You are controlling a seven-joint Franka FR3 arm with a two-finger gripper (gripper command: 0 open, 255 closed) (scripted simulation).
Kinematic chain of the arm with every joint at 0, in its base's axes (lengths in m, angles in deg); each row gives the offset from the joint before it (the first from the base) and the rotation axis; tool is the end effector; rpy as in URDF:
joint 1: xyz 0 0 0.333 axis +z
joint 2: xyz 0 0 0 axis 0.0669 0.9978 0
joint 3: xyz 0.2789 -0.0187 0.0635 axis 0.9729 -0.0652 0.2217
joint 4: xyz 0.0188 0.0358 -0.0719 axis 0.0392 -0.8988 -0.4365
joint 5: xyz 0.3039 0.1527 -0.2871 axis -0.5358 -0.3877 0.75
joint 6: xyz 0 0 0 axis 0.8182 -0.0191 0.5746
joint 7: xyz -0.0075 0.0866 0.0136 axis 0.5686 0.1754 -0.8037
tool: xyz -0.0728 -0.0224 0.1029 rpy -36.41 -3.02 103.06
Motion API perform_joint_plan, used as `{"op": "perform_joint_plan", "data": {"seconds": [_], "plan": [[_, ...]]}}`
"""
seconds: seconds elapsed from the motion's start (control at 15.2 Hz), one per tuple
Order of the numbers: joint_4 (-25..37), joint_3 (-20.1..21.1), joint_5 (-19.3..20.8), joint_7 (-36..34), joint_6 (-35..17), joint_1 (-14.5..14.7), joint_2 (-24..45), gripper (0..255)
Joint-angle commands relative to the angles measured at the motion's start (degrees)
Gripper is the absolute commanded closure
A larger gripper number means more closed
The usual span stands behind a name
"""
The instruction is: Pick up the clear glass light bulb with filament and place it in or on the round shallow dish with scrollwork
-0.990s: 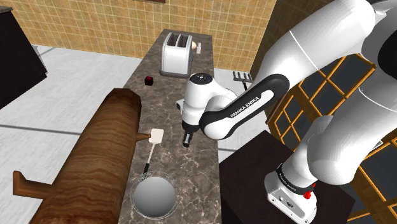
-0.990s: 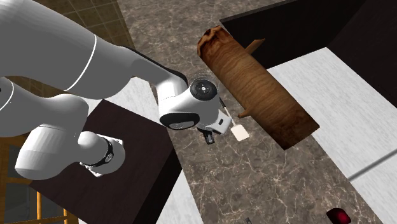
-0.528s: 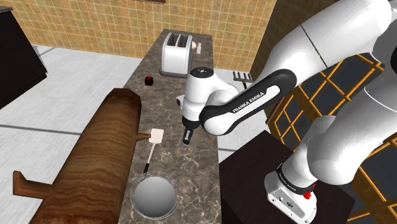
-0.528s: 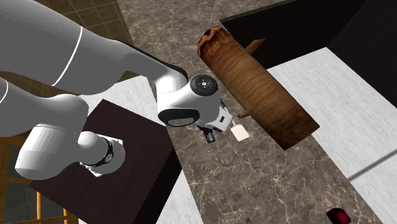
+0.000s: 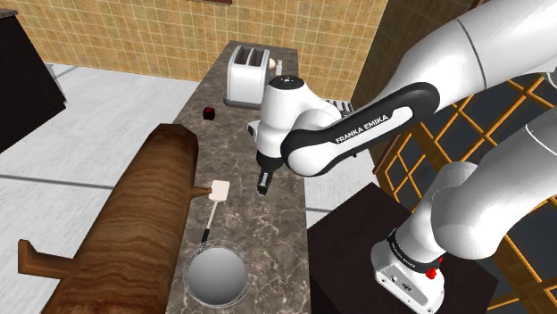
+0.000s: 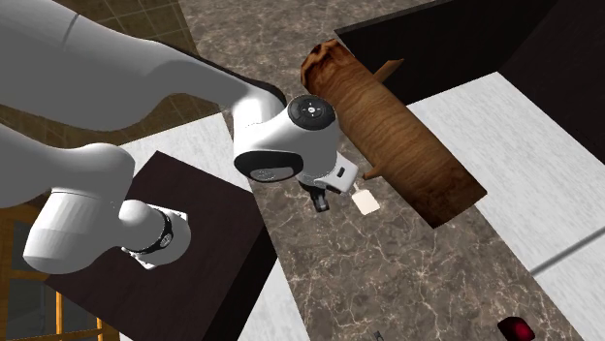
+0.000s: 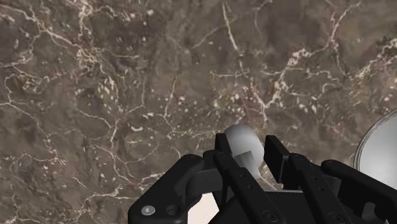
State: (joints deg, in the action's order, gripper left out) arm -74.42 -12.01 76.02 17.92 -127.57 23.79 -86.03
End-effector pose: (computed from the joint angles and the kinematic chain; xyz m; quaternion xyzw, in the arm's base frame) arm 0.4104 0.2775 0.2455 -0.9372 -0.3471 -0.0328 0.0018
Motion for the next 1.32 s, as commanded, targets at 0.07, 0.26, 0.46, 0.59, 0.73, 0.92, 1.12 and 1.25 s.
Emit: {"op": "perform_joint_plan", "data": {"seconds": [0.07, 0.26, 0.46, 0.59, 0.73, 0.92, 1.12, 1.25], "plan": [[0.9, -0.1, -0.5, 0.4, 2.7, 0.2, -1.8, 255], [1.9, -0.3, -0.9, 0.7, 5.3, 0.3, -3.4, 255], [3.0, -0.5, -1.2, 1.0, 7.8, 0.3, -4.9, 255], [3.7, -0.7, -1.4, 1.1, 9.3, 0.4, -5.7, 255], [4.3, 1.4, -1.6, -2.0, 9.4, 1.6, -5.2, 255], [5.7, 4.5, -1.6, -6.8, 9.5, 3.3, -4.1, 255], [7.7, 7.5, -1.2, -11.8, 9.7, 4.9, -2.3, 255], [9.3, 9.5, -0.6, -15.2, 9.9, 5.9, -0.8, 255]]}}
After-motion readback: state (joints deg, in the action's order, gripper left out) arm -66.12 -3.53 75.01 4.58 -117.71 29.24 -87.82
